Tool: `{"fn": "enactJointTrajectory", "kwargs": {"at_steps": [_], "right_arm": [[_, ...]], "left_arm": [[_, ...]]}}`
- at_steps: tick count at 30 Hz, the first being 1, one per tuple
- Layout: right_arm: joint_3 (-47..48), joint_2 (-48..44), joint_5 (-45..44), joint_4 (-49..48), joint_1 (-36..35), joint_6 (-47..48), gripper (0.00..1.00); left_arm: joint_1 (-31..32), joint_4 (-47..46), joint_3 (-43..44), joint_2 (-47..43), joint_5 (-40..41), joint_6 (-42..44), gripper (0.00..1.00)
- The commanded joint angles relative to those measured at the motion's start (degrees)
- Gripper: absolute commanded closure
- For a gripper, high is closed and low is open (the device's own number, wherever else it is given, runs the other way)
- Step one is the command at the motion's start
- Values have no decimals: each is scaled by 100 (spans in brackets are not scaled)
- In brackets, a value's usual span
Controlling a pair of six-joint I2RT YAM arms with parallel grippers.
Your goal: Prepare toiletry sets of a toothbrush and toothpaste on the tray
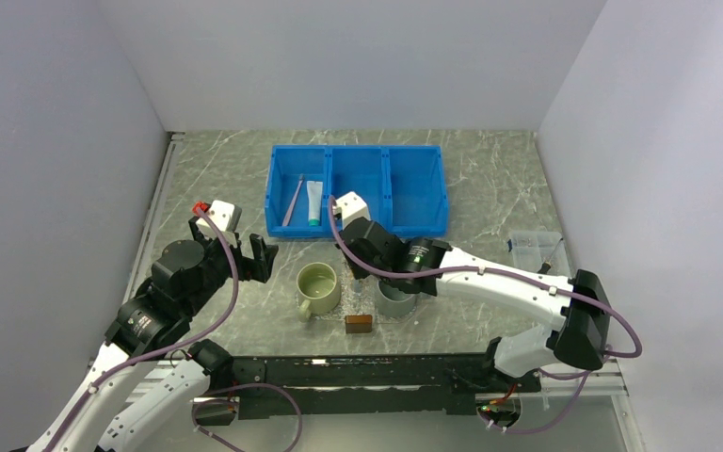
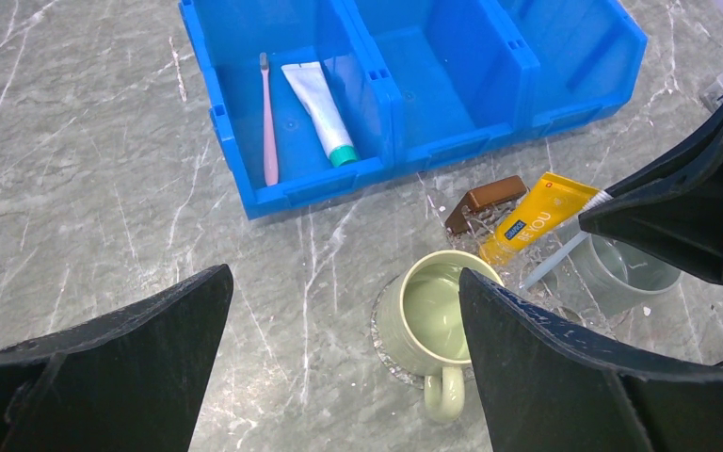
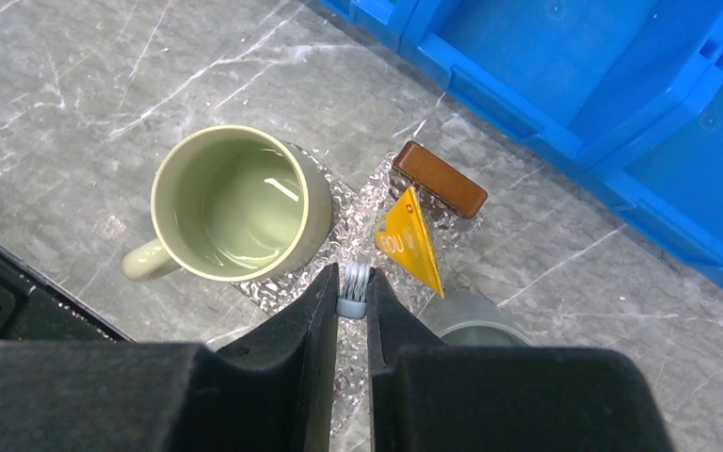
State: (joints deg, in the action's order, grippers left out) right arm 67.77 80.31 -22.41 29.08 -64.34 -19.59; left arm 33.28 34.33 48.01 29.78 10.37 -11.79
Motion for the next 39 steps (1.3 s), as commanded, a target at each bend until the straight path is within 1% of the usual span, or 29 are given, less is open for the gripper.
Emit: {"fn": "enactJointTrajectory", "kwargs": {"at_steps": [1,13,22,32,39], "right_arm": [[195,110,-114,-5,-29,-75,85],[403,277,-162,-46,-34,-54,81],[492,350,-260,-87,-35,-36,75],[571,382,-297,-111,-31,-9,74],[608,234,-226,9,-35,-48,73]], "left_arm": [[-35,-144,-11,-26,21,-54,4],[-32,-146,-13,-53,43,-59,3],[-36,-143,-11,-51,42,-56,3],[-34,-137,-11,-53,57,-44,3],[-45,-127,-11,-53,71,-48,3]]}}
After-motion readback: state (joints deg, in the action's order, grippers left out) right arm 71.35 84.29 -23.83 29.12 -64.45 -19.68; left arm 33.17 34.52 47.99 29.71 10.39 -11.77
